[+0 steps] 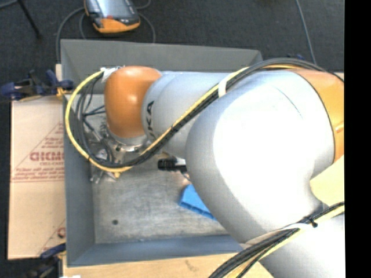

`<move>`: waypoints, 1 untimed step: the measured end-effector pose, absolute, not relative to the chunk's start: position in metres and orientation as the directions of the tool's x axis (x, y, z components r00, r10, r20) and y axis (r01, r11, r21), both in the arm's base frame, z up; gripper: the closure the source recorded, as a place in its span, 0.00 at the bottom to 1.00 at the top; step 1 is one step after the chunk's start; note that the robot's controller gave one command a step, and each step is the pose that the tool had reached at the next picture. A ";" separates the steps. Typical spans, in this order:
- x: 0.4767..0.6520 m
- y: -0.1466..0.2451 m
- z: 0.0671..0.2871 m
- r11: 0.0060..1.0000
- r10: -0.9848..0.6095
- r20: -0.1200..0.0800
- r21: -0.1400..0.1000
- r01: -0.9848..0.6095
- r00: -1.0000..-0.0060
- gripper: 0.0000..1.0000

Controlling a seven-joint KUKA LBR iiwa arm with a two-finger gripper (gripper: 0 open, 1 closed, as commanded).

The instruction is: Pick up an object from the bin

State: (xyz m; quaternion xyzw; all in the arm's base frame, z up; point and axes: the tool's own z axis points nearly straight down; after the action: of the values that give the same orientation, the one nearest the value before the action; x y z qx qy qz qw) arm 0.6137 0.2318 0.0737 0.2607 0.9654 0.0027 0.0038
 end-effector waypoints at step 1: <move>0.614 0.232 0.074 0.864 0.503 -0.006 0.007 0.503 -0.864 1.00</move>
Offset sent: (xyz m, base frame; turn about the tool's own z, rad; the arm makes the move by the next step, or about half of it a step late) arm -0.0001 0.0001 0.0420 0.0000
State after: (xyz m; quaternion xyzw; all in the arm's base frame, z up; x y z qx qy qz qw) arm 0.6137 0.2318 0.0737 0.2608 0.9654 0.0027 0.0038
